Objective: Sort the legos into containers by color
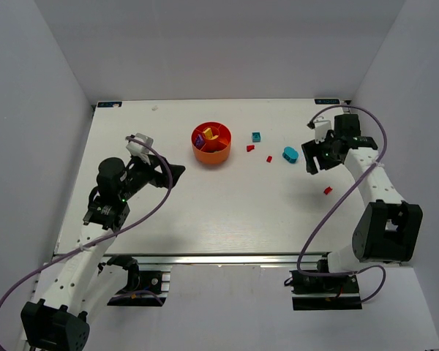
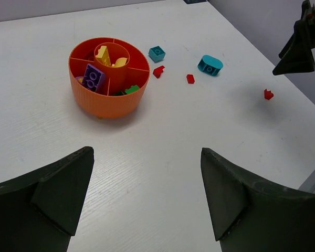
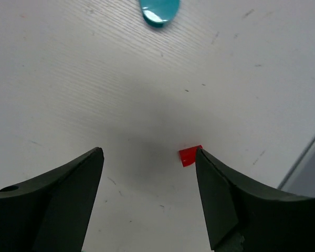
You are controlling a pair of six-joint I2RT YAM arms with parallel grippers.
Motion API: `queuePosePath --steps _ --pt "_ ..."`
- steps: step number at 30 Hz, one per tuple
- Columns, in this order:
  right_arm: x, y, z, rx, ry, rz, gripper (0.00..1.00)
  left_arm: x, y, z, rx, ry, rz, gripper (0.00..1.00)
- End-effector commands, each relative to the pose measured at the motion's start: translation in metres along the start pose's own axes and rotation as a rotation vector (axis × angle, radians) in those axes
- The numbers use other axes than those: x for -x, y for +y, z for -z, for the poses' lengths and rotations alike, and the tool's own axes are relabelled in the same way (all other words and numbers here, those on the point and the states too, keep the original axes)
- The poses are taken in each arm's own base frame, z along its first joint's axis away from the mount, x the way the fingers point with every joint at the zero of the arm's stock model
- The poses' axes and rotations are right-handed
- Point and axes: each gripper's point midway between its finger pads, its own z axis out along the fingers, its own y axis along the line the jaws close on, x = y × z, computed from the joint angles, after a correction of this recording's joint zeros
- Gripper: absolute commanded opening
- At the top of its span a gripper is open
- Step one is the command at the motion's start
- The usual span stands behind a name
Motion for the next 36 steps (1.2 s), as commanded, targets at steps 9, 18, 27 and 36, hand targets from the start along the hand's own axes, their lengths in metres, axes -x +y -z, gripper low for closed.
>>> queuePosePath --steps 9,18,27,36 --pt "-0.071 -0.024 0.012 -0.104 0.176 -0.404 0.27 0.024 -0.016 0.009 -0.053 -0.075 -0.020 0.92" --pt "-0.089 -0.017 -0.008 -0.055 0.181 -0.713 0.53 0.026 -0.018 0.011 -0.061 -0.083 -0.022 0.92" --pt "-0.105 -0.047 -0.036 -0.166 0.223 -0.884 0.63 0.023 -0.017 0.009 -0.061 -0.078 -0.019 0.92" --pt "-0.103 -0.069 -0.059 -0.192 0.194 -0.952 0.61 0.017 -0.014 0.004 -0.056 -0.053 -0.011 0.92"
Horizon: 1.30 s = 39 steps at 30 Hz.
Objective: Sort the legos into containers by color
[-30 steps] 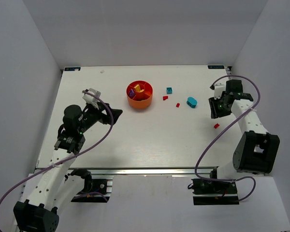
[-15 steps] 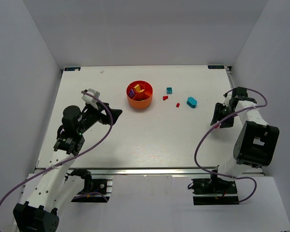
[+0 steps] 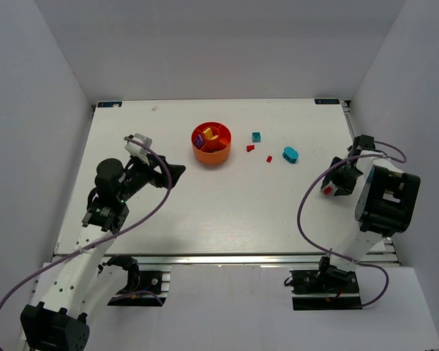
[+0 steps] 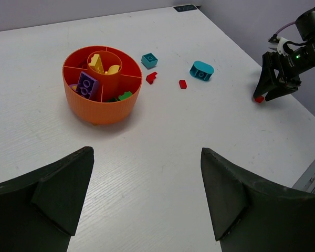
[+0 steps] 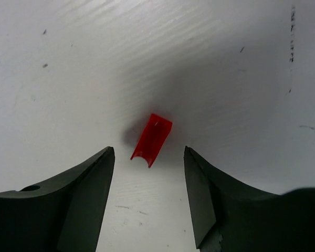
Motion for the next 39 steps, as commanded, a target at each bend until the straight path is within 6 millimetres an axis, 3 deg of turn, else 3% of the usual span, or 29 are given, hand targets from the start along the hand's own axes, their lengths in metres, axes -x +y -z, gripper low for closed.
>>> queuePosePath --steps 1,10,24,32,33,35,37,39 --pt "0.024 0.002 -0.007 0.006 -0.049 -0.051 0.60 0.007 -0.004 -0.002 -0.021 -0.017 -0.006 0.92" --pt "0.029 0.002 -0.015 0.026 -0.036 -0.088 0.47 0.002 0.000 -0.004 -0.009 0.001 -0.004 0.92" --pt "0.011 0.000 -0.004 0.023 -0.017 -0.073 0.45 0.002 0.000 -0.004 -0.007 -0.001 -0.008 0.92" --pt "0.006 -0.001 -0.002 0.023 -0.009 -0.056 0.27 0.002 0.000 -0.003 -0.006 -0.001 -0.006 0.92" --pt "0.006 0.000 -0.002 0.030 -0.008 -0.054 0.19 0.002 0.000 -0.003 -0.005 -0.003 -0.008 0.92" --pt "0.009 0.002 -0.001 0.038 -0.014 -0.021 0.13 0.002 0.000 -0.003 -0.007 -0.001 -0.008 0.92" --pt "0.020 0.014 0.006 0.093 -0.040 0.026 0.00 0.000 0.001 -0.004 -0.007 0.002 -0.006 0.92" --pt "0.030 0.037 0.018 0.199 -0.067 0.121 0.00 -0.001 0.000 -0.005 -0.016 0.003 -0.006 0.92"
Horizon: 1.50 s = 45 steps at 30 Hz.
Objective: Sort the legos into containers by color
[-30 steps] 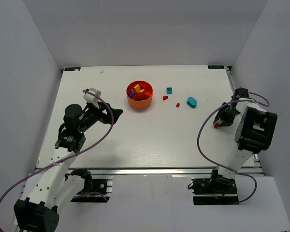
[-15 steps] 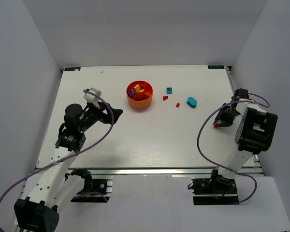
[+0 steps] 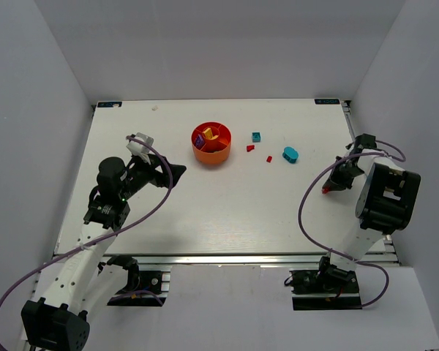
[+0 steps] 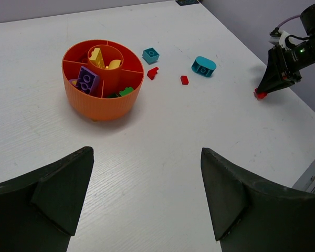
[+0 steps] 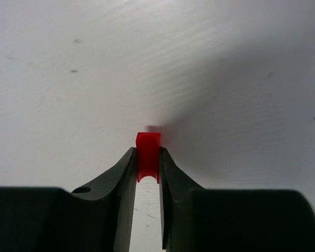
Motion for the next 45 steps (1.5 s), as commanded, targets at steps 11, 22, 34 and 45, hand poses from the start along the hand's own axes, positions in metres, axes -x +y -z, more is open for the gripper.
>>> queuePosePath --steps 11,22,34,45 --pt "0.079 0.228 0.113 0.672 -0.321 0.896 0.00 0.002 -0.010 -0.003 -0.077 -0.033 -0.058 0.91" --pt "0.089 0.413 0.101 0.888 -0.580 1.177 0.00 -0.005 -0.001 0.000 -0.038 -0.064 -0.115 0.93" --pt "0.074 0.493 0.067 0.961 -0.674 1.069 0.00 -0.011 0.010 -0.002 0.011 -0.051 -0.122 0.93" --pt "0.043 0.515 0.032 0.989 -0.612 1.065 0.00 -0.010 0.008 -0.001 0.001 -0.052 -0.129 0.94"
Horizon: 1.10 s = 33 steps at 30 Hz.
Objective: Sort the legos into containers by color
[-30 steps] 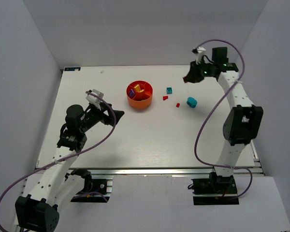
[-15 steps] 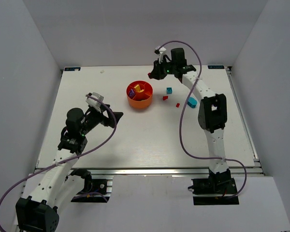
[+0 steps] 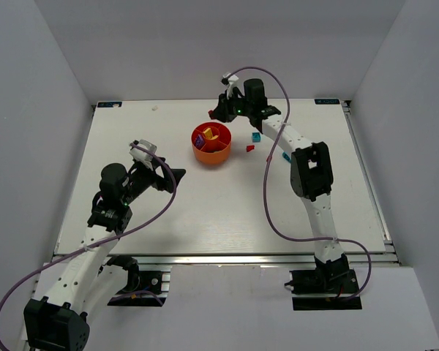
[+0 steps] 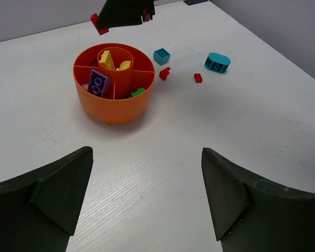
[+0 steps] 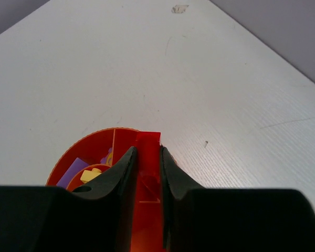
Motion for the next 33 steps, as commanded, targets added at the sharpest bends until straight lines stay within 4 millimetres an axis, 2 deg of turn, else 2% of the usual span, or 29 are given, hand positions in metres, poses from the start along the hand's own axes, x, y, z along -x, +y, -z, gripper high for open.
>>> queuePosePath --steps 1,8,18,20,23,24,28,29,30,31,33 --pt "0.015 0.002 -0.010 -0.010 -0.055 0.031 0.00 0.005 -0.001 0.001 -0.005 -0.022 -0.018 0.94" --pt "0.004 0.004 -0.017 -0.014 -0.039 0.033 0.02 0.004 -0.005 0.001 -0.026 -0.020 -0.013 0.94" --pt "-0.019 0.013 -0.021 0.013 0.016 0.038 0.21 0.003 -0.009 -0.001 -0.050 -0.014 -0.007 0.94" --pt "-0.020 0.015 -0.021 0.012 0.019 0.038 0.25 0.003 -0.008 -0.001 -0.050 -0.014 -0.004 0.94" --pt "-0.020 0.012 -0.019 0.005 0.021 0.036 0.33 0.003 -0.009 -0.001 -0.054 -0.014 -0.004 0.94" --pt "-0.020 0.012 -0.018 0.004 0.022 0.037 0.39 0.003 -0.009 -0.001 -0.055 -0.015 -0.005 0.94" --pt "-0.017 0.010 -0.015 -0.007 0.021 0.040 0.48 0.002 -0.011 -0.002 -0.069 -0.011 -0.001 0.94" --pt "-0.016 0.009 -0.014 -0.010 0.019 0.039 0.49 0.000 -0.011 -0.003 -0.070 -0.006 0.000 0.94" --pt "-0.015 -0.002 -0.007 -0.029 0.016 0.031 0.50 0.000 -0.011 -0.003 -0.071 -0.007 0.002 0.94" --pt "-0.012 0.013 -0.013 -0.007 0.015 0.040 0.50 0.000 -0.012 -0.004 -0.076 -0.007 0.007 0.94" --pt "-0.006 0.011 -0.009 -0.013 0.005 0.040 0.50 0.000 -0.013 -0.007 -0.087 -0.012 0.020 0.94"
